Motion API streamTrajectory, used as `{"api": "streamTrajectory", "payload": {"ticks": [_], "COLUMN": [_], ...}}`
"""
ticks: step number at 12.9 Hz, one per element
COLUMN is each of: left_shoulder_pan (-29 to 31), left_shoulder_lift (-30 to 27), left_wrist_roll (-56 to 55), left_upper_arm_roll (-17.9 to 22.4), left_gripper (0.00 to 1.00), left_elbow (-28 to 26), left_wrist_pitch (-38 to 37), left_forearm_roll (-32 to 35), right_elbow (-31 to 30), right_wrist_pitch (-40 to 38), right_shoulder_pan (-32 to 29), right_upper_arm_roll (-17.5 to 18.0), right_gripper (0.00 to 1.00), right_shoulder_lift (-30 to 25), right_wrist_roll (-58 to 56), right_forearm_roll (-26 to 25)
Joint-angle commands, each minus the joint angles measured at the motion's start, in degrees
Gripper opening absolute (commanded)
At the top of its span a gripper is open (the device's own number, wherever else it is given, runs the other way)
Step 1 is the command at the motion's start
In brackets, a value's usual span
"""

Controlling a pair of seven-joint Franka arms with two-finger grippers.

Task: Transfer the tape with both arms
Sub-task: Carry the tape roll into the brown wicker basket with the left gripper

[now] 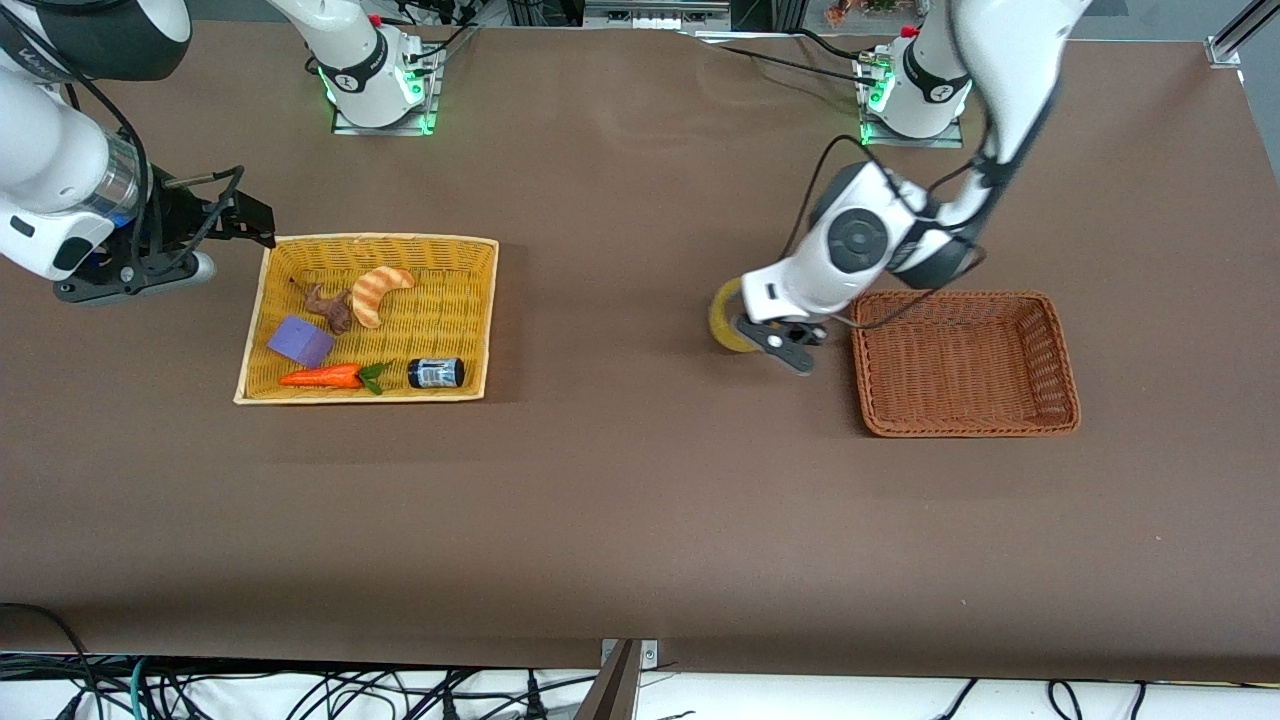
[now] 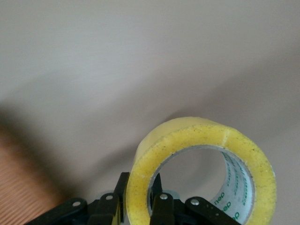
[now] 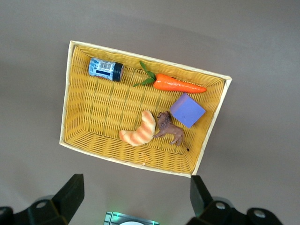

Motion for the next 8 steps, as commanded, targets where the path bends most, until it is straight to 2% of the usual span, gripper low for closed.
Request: {"api": "streamTrajectory", "payload": {"ticks": [1, 3, 4, 6, 8], "left_shoulder_pan": [6.1, 12.2, 15.8, 21.0, 24.8], "left_shoulder_lift": [-1.9, -1.3, 0.4, 3.6, 6.3], "left_wrist_roll": [1.2, 7.8, 11.7, 19.1, 23.2], "left_upper_arm_roll": [-0.1, -0.4, -0.4, -0.2, -0.2], "left_gripper": [0.00, 0.00, 0.00, 0.00, 0.00], "left_elbow": [9.8, 9.8, 9.8, 8.6, 4.6], "left_wrist_pitch": [-17.5, -17.7, -16.8, -12.3, -3.6], "left_forearm_roll": [3.5, 10.5, 11.2, 11.3, 13.5], "right_elbow": [-0.9, -0.8, -0.8, -0.8, -0.8], "right_wrist_pitch": [0.4, 0.4, 0.4, 0.4, 0.4], "right_shoulder_pan": [0.0, 0.0, 0.0, 0.0, 0.0], "right_upper_arm_roll": [-0.2, -0.2, -0.2, -0.2, -0.1], "right_gripper": [1.00, 1.00, 1.00, 1.00, 1.00], "right_shoulder_lift": [-1.7, -1.7, -1.8, -1.9, -1.9], "right_wrist_roll": [-0.6, -0.7, -0.7, -0.7, -0.7], "right_forearm_roll": [0.1, 0.0, -0.1, -0.1, -0.1]}}
